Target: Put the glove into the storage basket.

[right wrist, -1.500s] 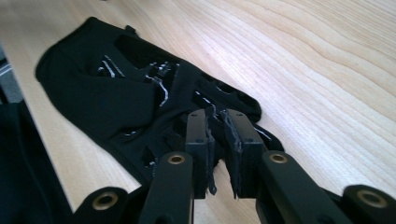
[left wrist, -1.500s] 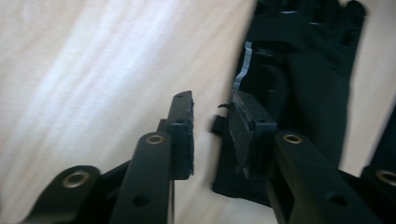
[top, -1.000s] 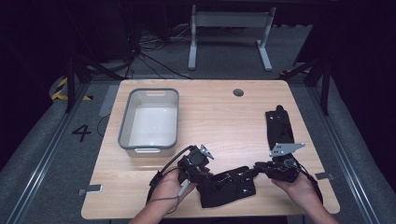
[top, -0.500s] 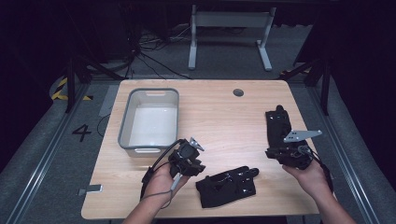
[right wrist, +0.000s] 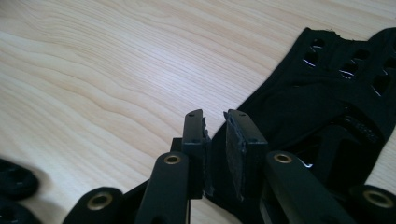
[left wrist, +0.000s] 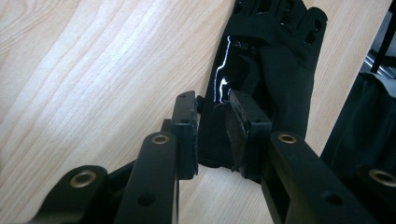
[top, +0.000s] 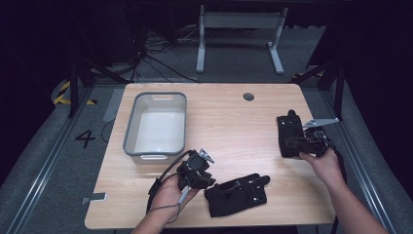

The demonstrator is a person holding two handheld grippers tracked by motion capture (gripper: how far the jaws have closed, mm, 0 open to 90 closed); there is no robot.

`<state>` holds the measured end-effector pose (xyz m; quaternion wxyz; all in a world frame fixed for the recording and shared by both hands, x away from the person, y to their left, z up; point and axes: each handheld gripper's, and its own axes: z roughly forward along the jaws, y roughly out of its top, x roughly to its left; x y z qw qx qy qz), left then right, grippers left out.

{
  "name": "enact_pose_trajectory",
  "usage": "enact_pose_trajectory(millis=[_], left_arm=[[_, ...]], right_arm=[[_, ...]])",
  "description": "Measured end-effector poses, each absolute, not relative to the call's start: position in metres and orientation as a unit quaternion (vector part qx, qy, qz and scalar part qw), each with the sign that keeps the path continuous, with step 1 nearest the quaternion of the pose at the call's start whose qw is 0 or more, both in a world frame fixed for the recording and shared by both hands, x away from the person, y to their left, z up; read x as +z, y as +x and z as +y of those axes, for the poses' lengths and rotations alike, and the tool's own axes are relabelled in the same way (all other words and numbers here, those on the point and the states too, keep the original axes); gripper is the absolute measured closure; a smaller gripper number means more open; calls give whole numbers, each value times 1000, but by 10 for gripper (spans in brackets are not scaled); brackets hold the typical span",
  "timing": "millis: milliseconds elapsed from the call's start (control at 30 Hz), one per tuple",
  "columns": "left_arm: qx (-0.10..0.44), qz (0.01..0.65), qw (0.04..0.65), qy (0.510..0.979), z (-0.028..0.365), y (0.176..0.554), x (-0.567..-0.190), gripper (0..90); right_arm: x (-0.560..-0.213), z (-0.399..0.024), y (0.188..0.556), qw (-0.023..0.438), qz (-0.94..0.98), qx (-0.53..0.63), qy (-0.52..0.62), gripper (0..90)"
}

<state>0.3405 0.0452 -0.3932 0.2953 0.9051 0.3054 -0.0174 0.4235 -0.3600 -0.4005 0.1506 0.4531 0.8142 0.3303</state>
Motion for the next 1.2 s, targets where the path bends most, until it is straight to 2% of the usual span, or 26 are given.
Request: enact_pose_trajectory(millis=[133, 633, 1033, 1200], left_arm=[[-3, 313, 292, 904, 51, 340, -395, 679], [-4, 326, 293, 899, 55, 344, -401, 665], [-9, 321, 292, 901, 55, 344, -402, 666], [-11, 319, 291, 902, 53, 343, -402, 665]], right_arm=[[-403, -365, 436, 156, 816, 312, 462, 773], [-411, -369, 486, 168, 803, 260, 509, 726], [-419, -373, 499, 195, 789, 244, 529, 556], [-425, -375, 504, 181, 790, 237, 536, 493]])
